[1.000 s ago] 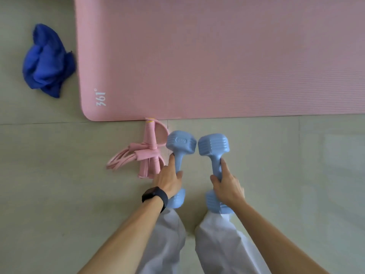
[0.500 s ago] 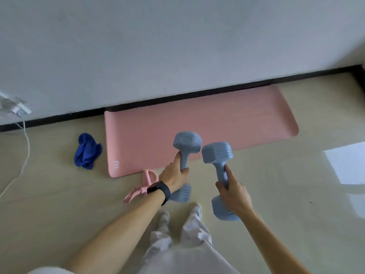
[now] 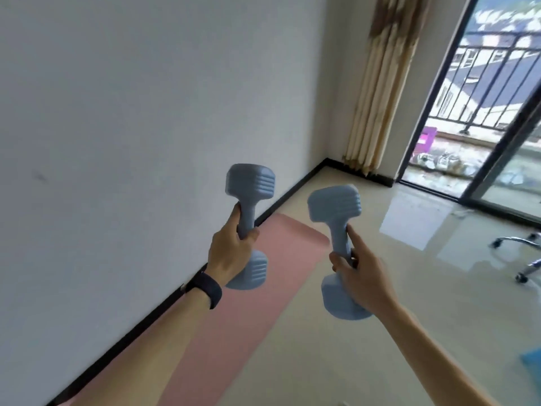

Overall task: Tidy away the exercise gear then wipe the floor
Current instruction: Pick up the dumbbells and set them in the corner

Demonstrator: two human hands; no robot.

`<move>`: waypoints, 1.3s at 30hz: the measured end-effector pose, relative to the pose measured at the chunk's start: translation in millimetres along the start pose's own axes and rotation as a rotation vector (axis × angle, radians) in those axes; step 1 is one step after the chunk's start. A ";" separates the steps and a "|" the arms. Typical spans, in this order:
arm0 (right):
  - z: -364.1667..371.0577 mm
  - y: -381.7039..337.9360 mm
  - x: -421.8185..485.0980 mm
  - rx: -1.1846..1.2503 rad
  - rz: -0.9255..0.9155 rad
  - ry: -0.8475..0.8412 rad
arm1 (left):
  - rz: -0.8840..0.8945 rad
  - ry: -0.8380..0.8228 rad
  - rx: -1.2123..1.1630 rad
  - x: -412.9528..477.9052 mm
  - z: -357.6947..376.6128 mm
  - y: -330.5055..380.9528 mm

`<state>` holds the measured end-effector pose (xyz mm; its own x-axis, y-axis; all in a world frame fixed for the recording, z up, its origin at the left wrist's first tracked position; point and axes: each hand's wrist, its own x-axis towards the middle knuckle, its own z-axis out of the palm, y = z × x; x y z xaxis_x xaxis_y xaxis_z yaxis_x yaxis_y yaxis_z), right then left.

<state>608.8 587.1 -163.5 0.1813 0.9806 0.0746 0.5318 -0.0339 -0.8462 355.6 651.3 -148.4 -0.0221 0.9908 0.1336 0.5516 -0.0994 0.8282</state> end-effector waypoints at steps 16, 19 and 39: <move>-258.9 126.6 244.2 -0.001 0.071 0.344 | 0.161 -0.208 -0.148 220.5 284.7 192.8; -281.6 146.9 293.0 0.022 0.089 0.368 | 0.159 -0.243 -0.146 266.5 324.8 206.9; -334.5 273.7 705.9 0.048 0.241 0.345 | 0.032 -0.392 -0.171 659.7 555.4 205.7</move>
<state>1159.0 1205.5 -165.9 0.5664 0.8233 0.0368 0.4024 -0.2373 -0.8842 917.6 1335.6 -192.3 0.3295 0.9437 -0.0291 0.4003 -0.1117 0.9095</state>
